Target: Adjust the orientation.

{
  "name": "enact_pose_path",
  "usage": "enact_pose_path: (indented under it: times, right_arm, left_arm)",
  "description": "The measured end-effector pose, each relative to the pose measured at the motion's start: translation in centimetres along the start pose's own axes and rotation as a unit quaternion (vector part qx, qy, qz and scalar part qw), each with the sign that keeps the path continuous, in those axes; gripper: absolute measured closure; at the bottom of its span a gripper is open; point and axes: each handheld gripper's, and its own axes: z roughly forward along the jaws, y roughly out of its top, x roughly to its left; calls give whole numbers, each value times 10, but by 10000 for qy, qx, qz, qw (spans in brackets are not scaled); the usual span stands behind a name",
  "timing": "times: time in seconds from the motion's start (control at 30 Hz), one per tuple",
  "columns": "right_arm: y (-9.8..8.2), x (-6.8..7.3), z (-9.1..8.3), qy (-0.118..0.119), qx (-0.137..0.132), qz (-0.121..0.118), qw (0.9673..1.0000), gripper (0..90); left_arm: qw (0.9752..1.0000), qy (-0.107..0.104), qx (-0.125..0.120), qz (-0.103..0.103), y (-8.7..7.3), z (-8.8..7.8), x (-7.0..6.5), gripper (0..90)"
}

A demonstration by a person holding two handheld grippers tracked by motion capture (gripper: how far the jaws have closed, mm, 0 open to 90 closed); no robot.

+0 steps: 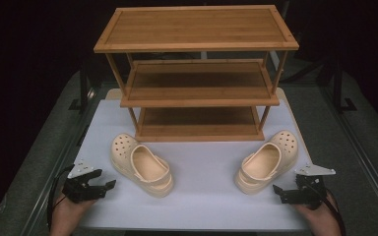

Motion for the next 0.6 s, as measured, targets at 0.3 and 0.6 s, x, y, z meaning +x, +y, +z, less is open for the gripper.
enact_pose_path:
  times: [0.3, 0.6]
  right_arm:
    - [0, 0, 0, 2, -12, -20, 10000, 3]
    - [0, 0, 0, 4, -1, -2, 10000, 3]
  left_arm:
    - [9994, -129, 87, -322, 16, -9, 14, 757]
    - [9990, -8, 117, -428, 41, -8, 29, 900]
